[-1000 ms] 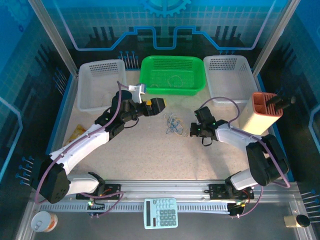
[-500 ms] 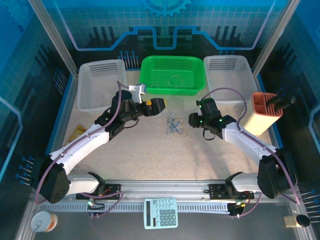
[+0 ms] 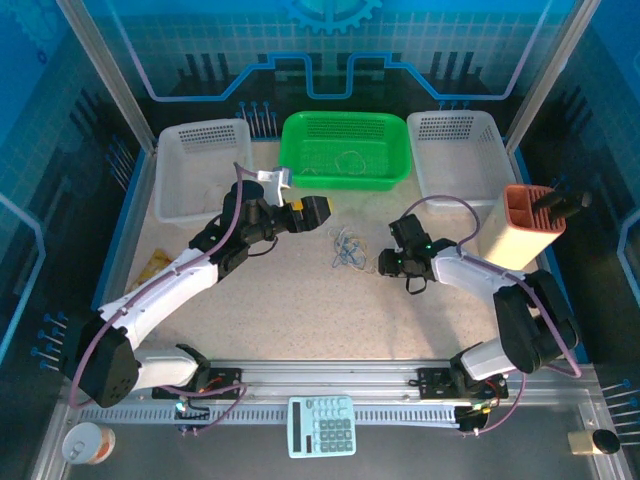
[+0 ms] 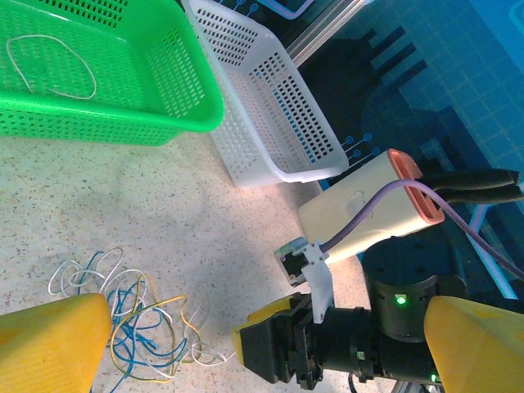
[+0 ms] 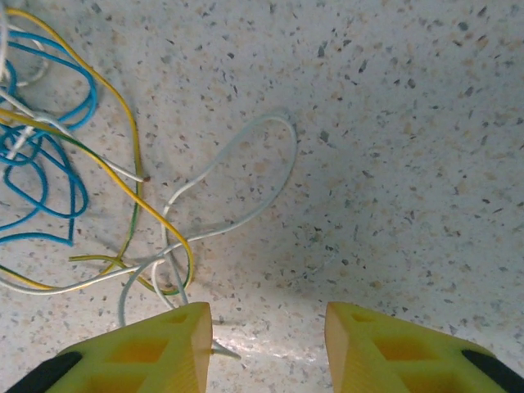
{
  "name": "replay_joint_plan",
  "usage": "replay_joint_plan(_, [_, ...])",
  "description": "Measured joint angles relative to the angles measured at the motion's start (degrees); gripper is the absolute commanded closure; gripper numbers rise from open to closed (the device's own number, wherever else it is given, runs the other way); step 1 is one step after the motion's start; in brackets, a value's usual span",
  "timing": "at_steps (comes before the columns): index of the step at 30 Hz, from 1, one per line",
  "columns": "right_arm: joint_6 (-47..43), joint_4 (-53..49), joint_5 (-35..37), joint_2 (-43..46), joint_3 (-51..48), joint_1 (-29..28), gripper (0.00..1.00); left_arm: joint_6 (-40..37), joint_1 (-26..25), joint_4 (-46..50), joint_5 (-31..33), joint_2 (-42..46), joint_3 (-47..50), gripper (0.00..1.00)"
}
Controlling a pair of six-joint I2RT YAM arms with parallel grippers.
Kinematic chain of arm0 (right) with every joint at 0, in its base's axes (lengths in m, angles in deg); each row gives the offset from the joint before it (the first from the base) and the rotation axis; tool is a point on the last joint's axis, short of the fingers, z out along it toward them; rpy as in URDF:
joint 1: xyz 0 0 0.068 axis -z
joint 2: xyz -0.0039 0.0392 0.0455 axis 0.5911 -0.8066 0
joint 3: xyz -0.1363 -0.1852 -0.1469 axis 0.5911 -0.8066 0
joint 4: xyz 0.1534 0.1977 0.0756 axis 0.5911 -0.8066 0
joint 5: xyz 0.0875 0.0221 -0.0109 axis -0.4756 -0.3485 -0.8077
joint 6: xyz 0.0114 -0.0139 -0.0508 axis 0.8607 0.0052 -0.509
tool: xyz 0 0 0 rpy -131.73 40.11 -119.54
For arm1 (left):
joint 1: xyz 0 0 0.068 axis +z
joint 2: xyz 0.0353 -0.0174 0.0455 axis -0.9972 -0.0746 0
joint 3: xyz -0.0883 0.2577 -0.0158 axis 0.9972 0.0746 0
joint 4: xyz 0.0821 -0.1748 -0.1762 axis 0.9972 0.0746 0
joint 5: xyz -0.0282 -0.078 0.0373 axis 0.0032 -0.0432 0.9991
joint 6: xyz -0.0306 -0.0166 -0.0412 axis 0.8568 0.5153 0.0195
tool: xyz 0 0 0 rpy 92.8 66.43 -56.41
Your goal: Untangle the cables
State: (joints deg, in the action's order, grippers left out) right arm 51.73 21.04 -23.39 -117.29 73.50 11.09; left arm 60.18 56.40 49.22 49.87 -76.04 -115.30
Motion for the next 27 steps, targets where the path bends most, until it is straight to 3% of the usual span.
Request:
replay_joint_plan(12, [0.02,3.08,0.0,-4.98,-0.09,-0.09,0.63,0.0,0.0,-0.13,0.0,0.02,0.33,0.01])
replay_joint_plan(16, [0.0,3.48,0.0,-5.92,-0.09,-0.09,0.73,0.0,0.0,-0.2,0.0,0.04,0.52,0.01])
replay_joint_plan(20, [0.0,3.87,0.09,-6.01,-0.09,-0.13,0.99,0.0,0.0,-0.22,0.0,0.04,0.52,0.01])
replay_joint_plan(27, [-0.07,3.23,0.15,-4.17,0.09,-0.33,1.0,-0.02,0.0,-0.22,-0.02,0.07,0.52,0.01])
